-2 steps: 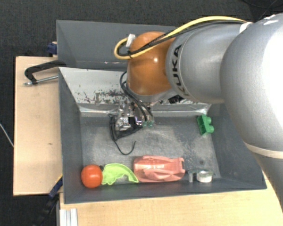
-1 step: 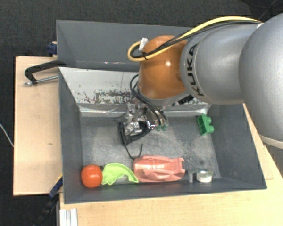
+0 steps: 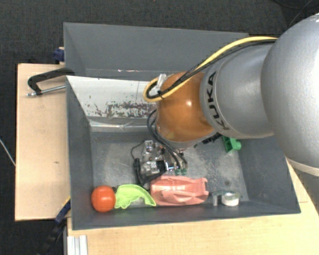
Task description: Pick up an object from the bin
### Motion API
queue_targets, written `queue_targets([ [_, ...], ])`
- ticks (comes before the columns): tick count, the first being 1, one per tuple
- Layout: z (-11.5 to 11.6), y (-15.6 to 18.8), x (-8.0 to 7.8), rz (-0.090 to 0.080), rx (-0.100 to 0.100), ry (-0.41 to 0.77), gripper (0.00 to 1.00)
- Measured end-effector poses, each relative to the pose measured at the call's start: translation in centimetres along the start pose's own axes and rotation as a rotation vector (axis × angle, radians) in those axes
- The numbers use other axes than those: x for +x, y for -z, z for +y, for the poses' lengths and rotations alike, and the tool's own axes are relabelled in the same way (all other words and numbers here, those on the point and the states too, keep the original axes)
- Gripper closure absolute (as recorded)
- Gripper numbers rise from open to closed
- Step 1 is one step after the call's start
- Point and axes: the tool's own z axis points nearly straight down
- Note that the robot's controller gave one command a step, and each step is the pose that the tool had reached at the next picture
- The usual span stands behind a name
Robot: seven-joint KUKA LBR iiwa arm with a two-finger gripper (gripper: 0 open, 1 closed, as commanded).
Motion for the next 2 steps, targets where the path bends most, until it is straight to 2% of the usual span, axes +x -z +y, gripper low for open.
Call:
queue_targets([
  [1, 3.4, 2.5, -2.0, 0.008, -0.003, 0.053, 1.00],
  [2, 2.7, 8.9, -2.0, 0.002, -0.003, 0.205, 1.00],
])
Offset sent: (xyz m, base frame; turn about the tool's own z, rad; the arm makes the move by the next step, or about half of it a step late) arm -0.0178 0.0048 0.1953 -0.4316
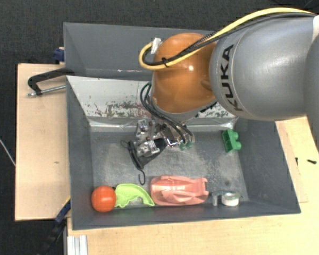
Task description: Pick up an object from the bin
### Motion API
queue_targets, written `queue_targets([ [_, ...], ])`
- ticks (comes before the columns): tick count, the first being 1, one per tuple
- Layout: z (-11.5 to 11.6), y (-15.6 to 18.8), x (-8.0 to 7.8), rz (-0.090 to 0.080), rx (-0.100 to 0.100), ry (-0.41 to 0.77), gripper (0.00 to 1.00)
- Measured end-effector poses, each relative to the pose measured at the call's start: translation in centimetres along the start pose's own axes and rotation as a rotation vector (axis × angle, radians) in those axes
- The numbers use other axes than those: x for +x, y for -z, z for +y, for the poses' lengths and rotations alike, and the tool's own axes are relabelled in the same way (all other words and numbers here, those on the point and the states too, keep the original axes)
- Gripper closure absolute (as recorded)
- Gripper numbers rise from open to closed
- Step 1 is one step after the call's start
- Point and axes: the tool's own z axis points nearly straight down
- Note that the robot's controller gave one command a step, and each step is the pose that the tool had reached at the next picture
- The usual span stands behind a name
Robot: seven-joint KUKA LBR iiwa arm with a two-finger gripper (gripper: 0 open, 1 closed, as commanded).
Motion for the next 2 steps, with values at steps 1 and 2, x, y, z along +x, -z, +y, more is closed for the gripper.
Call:
queue_targets([
  [1, -0.9, -1.4, -0.6, -0.016, 0.001, 0.039, 1.00],
  [2, -0.3, -0.5, 0.5, 0.010, -0.001, 0.038, 1.00],
])
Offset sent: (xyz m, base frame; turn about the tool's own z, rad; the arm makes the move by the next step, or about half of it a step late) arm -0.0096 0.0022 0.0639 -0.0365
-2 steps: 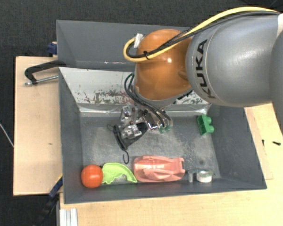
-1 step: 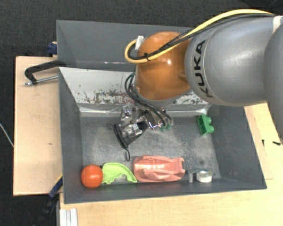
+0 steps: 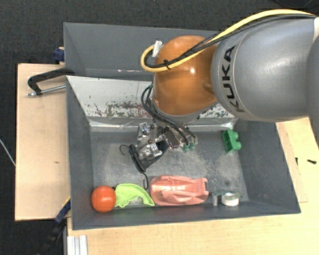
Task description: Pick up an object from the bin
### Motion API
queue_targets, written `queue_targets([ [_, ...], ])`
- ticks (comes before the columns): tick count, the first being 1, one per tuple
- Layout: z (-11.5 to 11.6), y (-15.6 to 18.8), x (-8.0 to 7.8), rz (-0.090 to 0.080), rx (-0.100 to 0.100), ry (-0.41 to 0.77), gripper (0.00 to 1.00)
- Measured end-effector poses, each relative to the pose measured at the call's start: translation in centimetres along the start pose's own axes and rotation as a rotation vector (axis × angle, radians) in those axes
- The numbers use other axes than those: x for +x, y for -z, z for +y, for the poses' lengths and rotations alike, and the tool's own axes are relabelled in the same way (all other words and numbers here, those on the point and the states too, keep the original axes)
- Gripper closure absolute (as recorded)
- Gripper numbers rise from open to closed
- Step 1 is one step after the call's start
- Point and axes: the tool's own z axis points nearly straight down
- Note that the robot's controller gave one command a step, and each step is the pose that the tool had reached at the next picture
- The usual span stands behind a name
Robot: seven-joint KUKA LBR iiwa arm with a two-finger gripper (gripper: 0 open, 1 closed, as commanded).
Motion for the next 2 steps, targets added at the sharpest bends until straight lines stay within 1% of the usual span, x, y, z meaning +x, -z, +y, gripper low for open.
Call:
queue_targets([
  [1, 0.2, -1.5, -0.8, -0.023, 0.002, -0.025, 1.00],
  [2, 0.1, -3.4, 0.0, 0.002, 0.000, -0.004, 1.00],
])
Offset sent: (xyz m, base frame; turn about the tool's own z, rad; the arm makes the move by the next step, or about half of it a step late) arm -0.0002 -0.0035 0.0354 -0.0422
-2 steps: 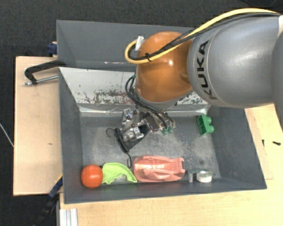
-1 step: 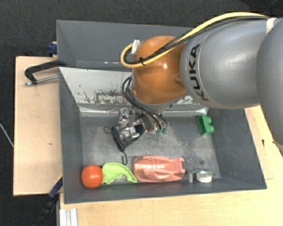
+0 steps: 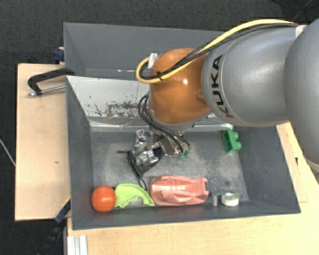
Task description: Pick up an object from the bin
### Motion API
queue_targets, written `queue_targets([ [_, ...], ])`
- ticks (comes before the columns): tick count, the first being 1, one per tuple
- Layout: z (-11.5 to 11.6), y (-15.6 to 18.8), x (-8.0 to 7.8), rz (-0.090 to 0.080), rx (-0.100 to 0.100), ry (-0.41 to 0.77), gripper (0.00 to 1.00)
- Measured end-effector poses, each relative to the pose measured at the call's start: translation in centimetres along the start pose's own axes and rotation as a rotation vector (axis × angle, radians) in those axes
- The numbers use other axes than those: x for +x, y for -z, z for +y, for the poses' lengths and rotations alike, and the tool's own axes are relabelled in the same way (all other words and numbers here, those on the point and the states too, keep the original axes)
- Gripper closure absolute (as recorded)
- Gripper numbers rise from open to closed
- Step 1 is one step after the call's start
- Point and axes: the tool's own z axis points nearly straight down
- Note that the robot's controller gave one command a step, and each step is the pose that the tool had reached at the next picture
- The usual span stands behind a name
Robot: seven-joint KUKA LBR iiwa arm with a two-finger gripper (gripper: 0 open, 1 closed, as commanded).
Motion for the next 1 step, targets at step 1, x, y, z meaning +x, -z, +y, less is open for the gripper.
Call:
queue_targets([
  [1, -0.59, -8.07, -1.25, -0.030, 0.001, -0.003, 0.00],
])
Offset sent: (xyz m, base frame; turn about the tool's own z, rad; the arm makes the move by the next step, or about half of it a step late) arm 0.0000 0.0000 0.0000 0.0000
